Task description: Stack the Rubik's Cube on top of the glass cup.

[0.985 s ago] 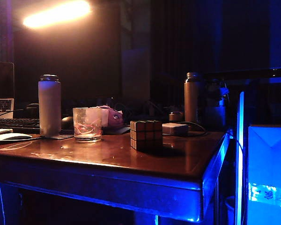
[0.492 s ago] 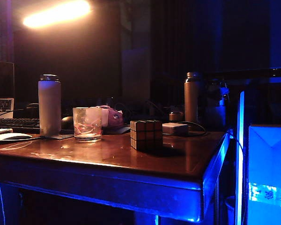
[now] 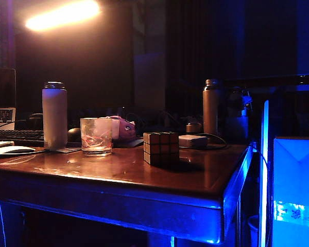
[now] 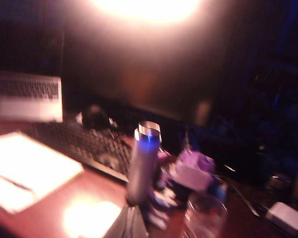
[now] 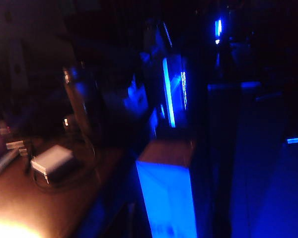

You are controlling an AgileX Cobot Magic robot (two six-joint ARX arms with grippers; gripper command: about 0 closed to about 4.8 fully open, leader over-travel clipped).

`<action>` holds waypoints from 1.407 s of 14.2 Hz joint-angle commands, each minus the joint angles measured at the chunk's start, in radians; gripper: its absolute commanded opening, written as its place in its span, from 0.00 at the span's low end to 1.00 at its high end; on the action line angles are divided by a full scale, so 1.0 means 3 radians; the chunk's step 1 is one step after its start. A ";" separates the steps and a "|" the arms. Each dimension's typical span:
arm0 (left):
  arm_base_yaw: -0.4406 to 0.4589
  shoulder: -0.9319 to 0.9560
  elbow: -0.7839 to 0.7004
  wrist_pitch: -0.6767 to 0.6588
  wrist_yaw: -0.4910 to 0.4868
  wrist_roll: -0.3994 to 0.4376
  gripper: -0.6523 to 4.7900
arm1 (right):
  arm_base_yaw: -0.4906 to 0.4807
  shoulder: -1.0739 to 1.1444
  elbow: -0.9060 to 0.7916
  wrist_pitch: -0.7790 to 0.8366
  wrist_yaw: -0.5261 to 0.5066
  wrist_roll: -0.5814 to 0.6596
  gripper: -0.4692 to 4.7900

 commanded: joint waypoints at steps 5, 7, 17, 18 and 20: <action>-0.0001 0.2066 0.1837 -0.1054 0.1293 0.0511 0.11 | 0.0023 0.1864 0.1222 0.0079 -0.0980 -0.0280 0.09; -0.0001 0.2556 0.2239 -0.1489 0.1292 0.0507 0.11 | 0.0024 0.2497 0.1708 -0.0202 -0.1298 -0.0276 0.09; -0.0004 0.3240 0.2836 -0.1525 0.1277 0.0509 0.11 | 0.1034 0.4831 0.2847 0.0078 -0.1586 -0.0289 0.09; -0.0004 0.3240 0.2836 -0.1525 0.1278 0.0509 0.11 | 0.1141 0.4936 0.2847 0.0098 -0.1583 -0.0289 0.22; -0.0004 0.3240 0.2836 -0.1523 0.1278 0.0509 0.11 | 0.1333 0.5110 0.2847 0.0107 -0.1466 -0.0287 0.98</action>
